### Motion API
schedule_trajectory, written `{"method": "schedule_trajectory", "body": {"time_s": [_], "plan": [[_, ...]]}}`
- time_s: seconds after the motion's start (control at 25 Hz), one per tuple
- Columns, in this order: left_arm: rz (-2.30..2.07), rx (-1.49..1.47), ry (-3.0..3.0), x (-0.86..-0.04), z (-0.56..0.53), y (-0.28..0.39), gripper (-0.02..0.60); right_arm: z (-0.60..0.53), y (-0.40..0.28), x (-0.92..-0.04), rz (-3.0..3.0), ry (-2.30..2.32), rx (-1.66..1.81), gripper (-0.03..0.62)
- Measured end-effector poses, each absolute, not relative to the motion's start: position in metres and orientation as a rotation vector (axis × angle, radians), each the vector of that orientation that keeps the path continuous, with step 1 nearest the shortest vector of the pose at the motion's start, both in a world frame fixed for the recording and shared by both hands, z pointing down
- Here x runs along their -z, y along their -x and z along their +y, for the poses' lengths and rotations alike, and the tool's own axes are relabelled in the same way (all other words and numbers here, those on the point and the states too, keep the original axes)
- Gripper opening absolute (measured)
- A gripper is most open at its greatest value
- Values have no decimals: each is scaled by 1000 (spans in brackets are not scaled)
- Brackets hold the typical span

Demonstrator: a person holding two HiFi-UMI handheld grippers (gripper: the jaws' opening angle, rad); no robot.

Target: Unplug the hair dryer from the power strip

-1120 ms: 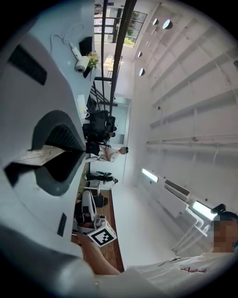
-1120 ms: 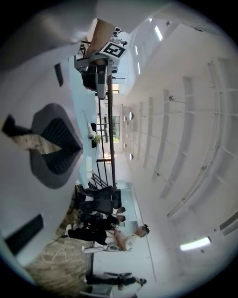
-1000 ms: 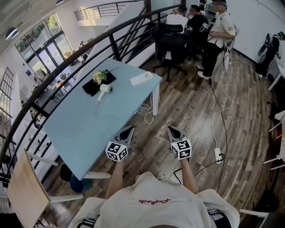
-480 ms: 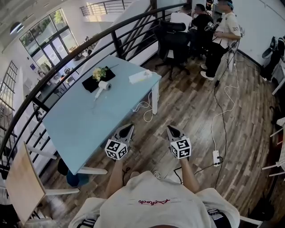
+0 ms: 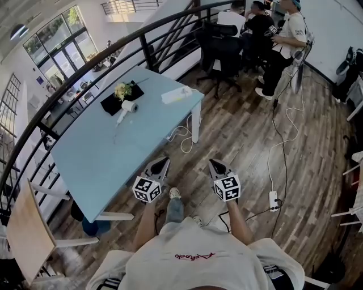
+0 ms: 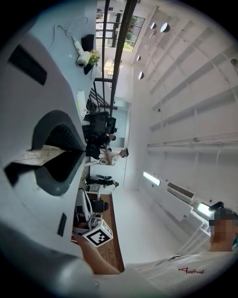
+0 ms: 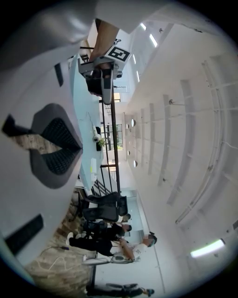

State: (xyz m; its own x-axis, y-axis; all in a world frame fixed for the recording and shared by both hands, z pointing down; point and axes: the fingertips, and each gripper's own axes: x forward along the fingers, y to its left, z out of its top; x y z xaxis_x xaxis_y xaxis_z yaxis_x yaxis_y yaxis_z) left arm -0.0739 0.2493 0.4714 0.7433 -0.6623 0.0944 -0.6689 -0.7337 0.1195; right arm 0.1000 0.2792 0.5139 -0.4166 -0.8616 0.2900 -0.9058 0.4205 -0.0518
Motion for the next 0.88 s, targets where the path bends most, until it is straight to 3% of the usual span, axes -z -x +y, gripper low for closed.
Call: {"method": "schedule_trajectory", "body": {"time_s": [0.52, 0.88], "plan": [[-985, -32, -2811, -484, 153, 55, 9, 194, -117, -523, -2390, -1623, -304, 17], [-969, -9, -2799, -490, 71, 79, 9, 120, -91, -529, -2350, -1607, -318, 17]]}}
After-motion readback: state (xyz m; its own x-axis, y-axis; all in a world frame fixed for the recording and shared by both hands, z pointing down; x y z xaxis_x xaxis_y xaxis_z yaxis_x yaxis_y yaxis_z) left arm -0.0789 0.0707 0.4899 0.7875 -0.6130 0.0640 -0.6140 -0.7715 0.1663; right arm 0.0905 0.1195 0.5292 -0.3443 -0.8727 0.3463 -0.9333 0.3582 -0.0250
